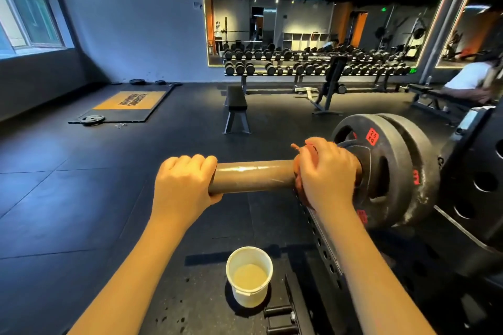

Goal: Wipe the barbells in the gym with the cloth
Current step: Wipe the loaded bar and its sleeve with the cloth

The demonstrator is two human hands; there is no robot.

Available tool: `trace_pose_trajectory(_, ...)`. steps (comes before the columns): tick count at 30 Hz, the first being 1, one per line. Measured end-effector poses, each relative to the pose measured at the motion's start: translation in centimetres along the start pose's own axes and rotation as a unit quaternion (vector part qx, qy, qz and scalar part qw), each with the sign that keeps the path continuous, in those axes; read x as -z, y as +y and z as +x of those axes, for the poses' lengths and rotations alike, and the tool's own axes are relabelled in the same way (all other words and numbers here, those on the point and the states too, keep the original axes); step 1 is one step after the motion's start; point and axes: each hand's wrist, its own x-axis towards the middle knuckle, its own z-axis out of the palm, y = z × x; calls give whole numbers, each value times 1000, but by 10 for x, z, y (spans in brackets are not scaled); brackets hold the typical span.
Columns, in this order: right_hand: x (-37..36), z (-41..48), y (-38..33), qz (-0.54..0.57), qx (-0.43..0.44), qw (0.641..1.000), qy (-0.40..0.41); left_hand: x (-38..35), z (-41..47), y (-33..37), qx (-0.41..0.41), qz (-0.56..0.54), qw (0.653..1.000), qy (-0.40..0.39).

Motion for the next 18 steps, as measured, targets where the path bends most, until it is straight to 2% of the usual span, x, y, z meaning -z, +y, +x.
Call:
trace_pose_trajectory(2,-12,-18,-18,-10,20,1000,18,-1,-2,4,13,6,1000,8)
trace_pose_trajectory(4,-3,-34,-16,27,102,993,-53,-1,-3,3,16,-3,1000,6)
trace_pose_trajectory(6,17,-28,5,52,146,981,-120,8,2,2,13,-29,999,-26)
trace_pose_trajectory(7,24,-18,14,64,133,980,-133,17,9,0,16,-47,995,-85)
trace_pose_trajectory(8,26,-6,20,78,93,986,-116,26,18,-4,26,-70,982,-176)
trace_pose_trajectory(10,18,7,18,61,0,996,-58,37,40,-12,48,-112,923,-365)
trace_pose_trajectory(12,1,-5,0,7,-12,1000,-23,39,56,-14,50,-141,882,-447)
trace_pose_trajectory(14,-5,-31,-6,1,57,998,-40,34,58,-11,40,-132,884,-446)
trace_pose_trajectory(16,8,-35,2,17,131,987,-88,32,51,-9,39,-96,909,-405)
trace_pose_trajectory(18,21,-20,16,17,136,983,-118,32,42,-8,33,-64,935,-347)
